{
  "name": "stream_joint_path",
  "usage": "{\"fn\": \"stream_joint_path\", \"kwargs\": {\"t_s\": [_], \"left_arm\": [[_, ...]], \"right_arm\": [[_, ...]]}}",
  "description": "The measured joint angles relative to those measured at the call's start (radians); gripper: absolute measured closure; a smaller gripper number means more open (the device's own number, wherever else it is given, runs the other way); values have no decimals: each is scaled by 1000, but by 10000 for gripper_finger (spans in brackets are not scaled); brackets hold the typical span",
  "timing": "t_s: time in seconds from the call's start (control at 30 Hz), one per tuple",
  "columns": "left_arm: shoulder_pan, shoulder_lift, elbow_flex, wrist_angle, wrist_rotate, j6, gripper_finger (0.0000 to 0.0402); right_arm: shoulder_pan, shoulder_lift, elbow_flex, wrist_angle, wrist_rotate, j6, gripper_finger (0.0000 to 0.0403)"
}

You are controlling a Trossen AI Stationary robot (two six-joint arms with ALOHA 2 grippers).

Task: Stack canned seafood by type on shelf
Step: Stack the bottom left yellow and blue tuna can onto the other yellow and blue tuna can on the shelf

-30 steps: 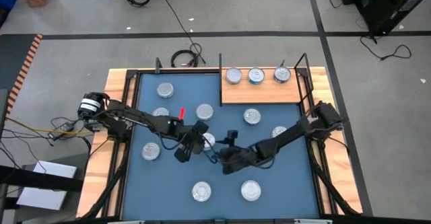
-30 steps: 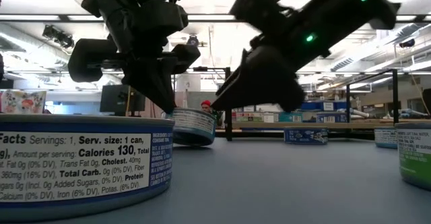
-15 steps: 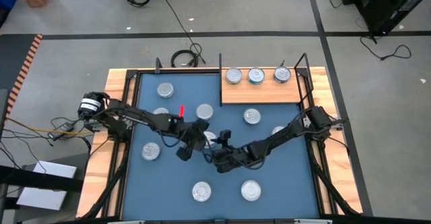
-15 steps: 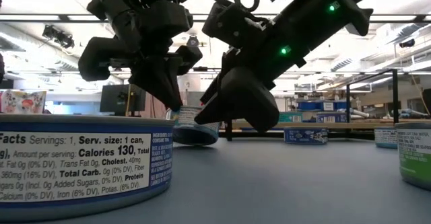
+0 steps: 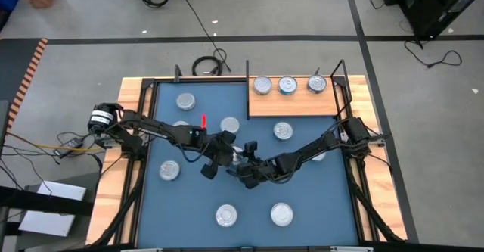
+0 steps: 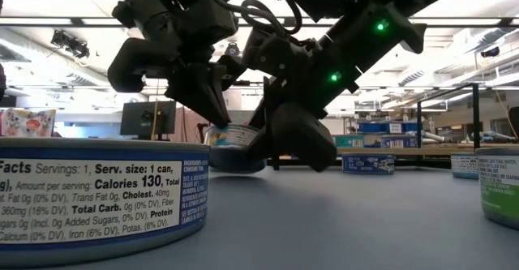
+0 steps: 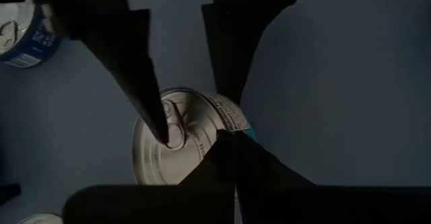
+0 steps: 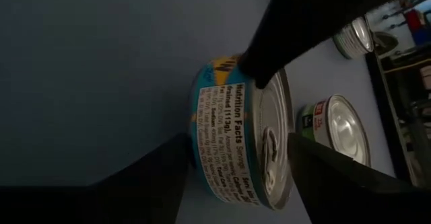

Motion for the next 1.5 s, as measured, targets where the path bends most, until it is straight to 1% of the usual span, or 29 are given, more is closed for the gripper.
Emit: {"fn": "stream_joint_path", "kwargs": {"t_s": [0.17, 0.37, 0.47, 0.57, 0.67, 0.9, 1.03, 1.13, 1.3, 1.4, 1.5], "left_arm": [[2, 0, 0, 9, 2, -13, 401], [21, -2, 0, 20, 33, -44, 401], [21, -2, 0, 26, 33, -49, 401], [20, -2, 0, 44, 24, -89, 391], [16, -13, -1, 78, 22, -96, 369], [15, -109, 0, 68, 36, -157, 304], [16, -188, -33, 95, 36, -189, 283], [16, -246, -98, 181, 47, -248, 279], [16, -334, -224, 342, 48, -333, 279], [16, -368, -289, 471, 47, -359, 279], [16, -398, -342, 555, 42, -380, 279]], "right_arm": [[1, 0, 0, 3, -2, -6, 182], [3, 0, -1, 3, 11, -6, 254], [10, 0, -2, 2, 20, -9, 276], [10, 0, -2, 2, 26, -5, 277], [8, 0, -1, 18, 34, -1, 277], [13, -1, 0, 5, 48, -4, 277], [24, -2, 0, 0, 78, -32, 277], [31, -3, 0, -5, 113, -62, 277], [37, -46, -1, -74, 132, -66, 277], [39, -96, -1, -130, 165, -66, 277], [45, -161, 0, -208, 207, -65, 277]]}}
